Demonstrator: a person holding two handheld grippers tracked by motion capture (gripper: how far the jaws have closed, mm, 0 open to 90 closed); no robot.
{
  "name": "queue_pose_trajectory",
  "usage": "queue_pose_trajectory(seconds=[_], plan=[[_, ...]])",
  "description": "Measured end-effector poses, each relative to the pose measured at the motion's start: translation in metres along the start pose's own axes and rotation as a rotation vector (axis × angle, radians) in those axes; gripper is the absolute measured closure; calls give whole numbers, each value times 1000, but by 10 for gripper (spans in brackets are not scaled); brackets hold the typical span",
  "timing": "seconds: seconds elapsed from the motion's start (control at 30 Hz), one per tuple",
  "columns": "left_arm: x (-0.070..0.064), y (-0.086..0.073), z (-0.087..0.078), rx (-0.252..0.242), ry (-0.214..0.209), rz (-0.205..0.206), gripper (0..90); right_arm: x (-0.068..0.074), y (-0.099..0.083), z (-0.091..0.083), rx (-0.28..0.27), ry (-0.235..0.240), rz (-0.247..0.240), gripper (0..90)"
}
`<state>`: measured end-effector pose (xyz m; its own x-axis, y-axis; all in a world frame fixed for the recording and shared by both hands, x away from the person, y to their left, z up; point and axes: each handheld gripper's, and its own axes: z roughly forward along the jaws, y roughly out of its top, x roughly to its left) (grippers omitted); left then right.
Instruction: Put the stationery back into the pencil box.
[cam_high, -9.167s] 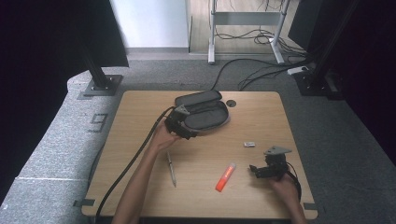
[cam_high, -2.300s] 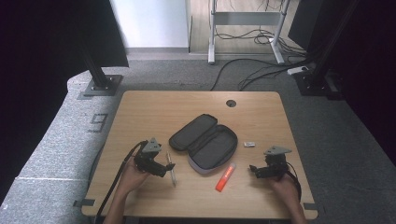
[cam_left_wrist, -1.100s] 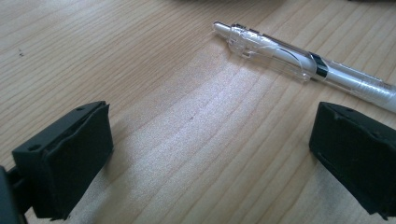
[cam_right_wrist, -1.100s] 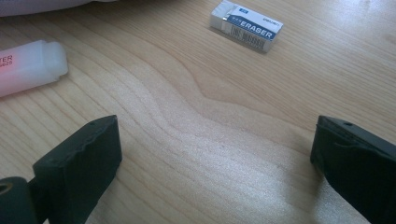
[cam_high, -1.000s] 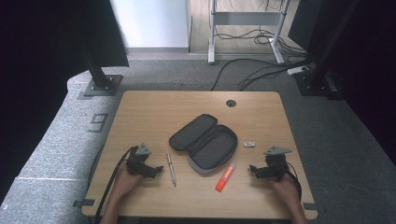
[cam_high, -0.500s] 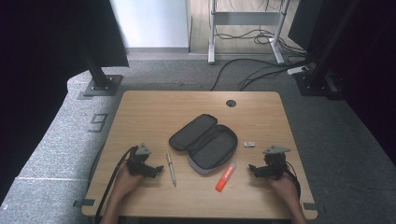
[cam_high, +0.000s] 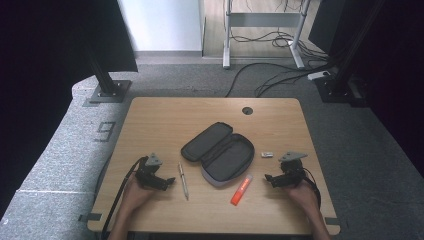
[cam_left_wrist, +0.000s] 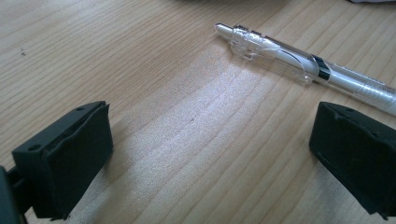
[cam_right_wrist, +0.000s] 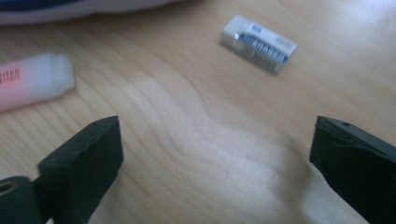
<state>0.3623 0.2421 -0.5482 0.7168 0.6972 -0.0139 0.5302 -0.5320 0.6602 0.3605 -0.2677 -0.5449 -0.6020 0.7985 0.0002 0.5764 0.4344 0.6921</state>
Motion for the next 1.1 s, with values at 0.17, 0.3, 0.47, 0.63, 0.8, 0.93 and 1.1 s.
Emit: queue_pose_trajectory(seconds=[0.17, 0.3, 0.47, 0.63, 0.8, 0.93, 1.1], plan=[[0, 0, 0, 0, 0, -1, 0, -6, 13, 1, 2, 4, -23, 106], [0, 0, 0, 1, 0, 0, 0, -14, 22, 5, -1, 10, -23, 127], [0, 0, 0, 0, 0, -3, 0, -22, 29, 9, 5, 20, -28, 197], [0, 0, 0, -1, 0, -3, 0, -29, 37, 14, -2, 25, -41, 248], [0, 0, 0, -1, 1, -3, 0, -33, 47, 21, 9, 52, -63, 312], [0, 0, 0, -2, 2, -5, 0, -36, 52, 27, 12, 80, -61, 372], [0, 0, 0, -2, 3, -5, 1, -38, 53, 34, 23, 106, -68, 410]])
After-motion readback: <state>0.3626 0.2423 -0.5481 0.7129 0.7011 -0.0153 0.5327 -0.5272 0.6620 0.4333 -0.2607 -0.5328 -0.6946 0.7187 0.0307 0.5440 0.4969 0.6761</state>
